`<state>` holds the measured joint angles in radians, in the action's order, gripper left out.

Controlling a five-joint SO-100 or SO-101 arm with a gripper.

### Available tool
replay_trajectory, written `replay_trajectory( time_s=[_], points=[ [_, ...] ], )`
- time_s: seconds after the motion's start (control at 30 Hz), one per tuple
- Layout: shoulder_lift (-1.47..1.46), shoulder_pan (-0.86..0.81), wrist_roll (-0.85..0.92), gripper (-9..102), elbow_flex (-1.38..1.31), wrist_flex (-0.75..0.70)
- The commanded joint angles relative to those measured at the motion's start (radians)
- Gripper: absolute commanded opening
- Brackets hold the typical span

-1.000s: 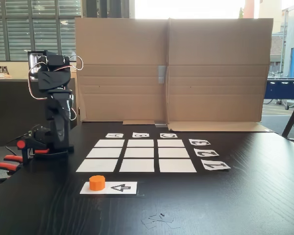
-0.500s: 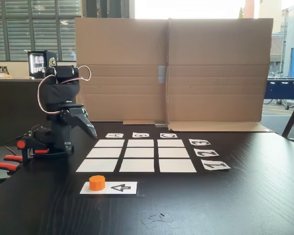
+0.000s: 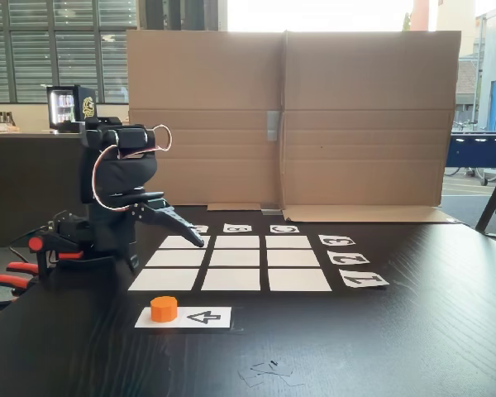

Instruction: Pick up the round, orange token and place it in the grid on square B2.

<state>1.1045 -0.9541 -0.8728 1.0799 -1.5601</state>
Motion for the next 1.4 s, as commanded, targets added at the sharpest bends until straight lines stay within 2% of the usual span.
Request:
replay_trajectory(
  time_s=[0.0,0.37,1.37],
  points=[
    [-0.028,0.021,0.014,63,-0.063,-0.003],
    [-0.204,0.032,0.018,63,-0.179,-0.003],
    [-0.247,0.044,-0.006,63,-0.175,-0.005]
  ],
)
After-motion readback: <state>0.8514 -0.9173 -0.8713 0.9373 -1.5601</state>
